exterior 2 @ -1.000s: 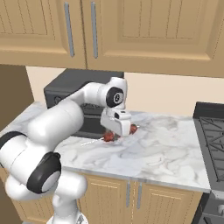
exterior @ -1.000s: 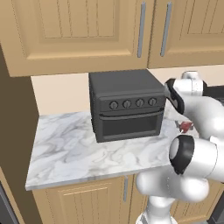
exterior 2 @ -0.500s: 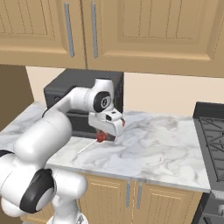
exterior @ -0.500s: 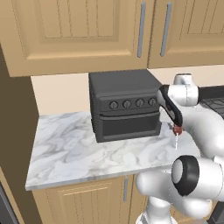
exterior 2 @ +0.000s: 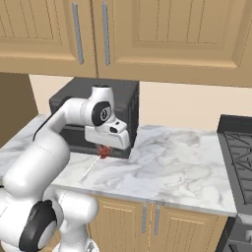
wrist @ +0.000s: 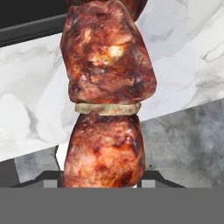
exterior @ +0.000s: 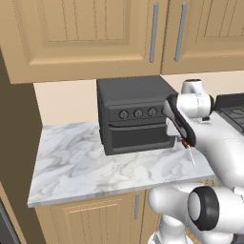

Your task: Store the kebab skewer in the freezer for long-term storage. Close the freezer door after placing the cooked food.

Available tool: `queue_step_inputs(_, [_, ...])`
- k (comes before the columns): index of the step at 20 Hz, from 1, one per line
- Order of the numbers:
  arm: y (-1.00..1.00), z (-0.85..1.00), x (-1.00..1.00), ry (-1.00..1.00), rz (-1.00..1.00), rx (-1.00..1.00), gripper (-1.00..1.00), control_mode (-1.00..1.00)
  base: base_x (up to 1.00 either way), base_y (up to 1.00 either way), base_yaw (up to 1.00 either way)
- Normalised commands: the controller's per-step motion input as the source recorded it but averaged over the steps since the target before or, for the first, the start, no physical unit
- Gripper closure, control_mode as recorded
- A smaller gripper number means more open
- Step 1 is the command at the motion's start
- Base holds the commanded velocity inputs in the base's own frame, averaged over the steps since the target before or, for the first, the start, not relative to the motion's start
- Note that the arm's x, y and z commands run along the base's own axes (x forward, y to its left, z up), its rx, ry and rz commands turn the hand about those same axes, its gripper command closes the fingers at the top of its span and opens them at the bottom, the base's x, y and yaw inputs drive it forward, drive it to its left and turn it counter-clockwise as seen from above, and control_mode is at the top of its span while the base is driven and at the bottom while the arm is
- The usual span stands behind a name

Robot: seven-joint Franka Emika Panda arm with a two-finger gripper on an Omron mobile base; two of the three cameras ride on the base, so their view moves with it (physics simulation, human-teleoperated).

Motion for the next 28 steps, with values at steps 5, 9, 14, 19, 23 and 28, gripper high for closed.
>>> queue_step_inputs(5, [0.24, 0.26, -0.06, -0.07, 0.16, 0.06, 1.0, -1.0, 0.0, 0.0, 0.0])
queue_step_inputs(9, [0.27, 0.16, -0.06, 0.02, 0.11, 0.06, 1.0, -1.0, 0.0, 0.0, 0.0])
queue_step_inputs(14, [0.38, 0.03, -0.15, 0.08, 0.03, 0.0, 1.0, -1.0, 0.0, 0.0, 0.0])
queue_step_inputs(19, [0.19, 0.0, -0.43, -0.03, 0.0, 0.0, 1.0, -1.0, 0.0, 0.0, 0.0])
queue_step_inputs(23, [0.05, 0.09, -0.45, -0.15, 0.0, 0.0, 1.0, -1.0, 0.0, 0.0, 0.0])
queue_step_inputs(28, [0.07, 0.28, -0.27, -0.19, 0.0, 0.0, 1.0, -1.0, 0.0, 0.0, 0.0])
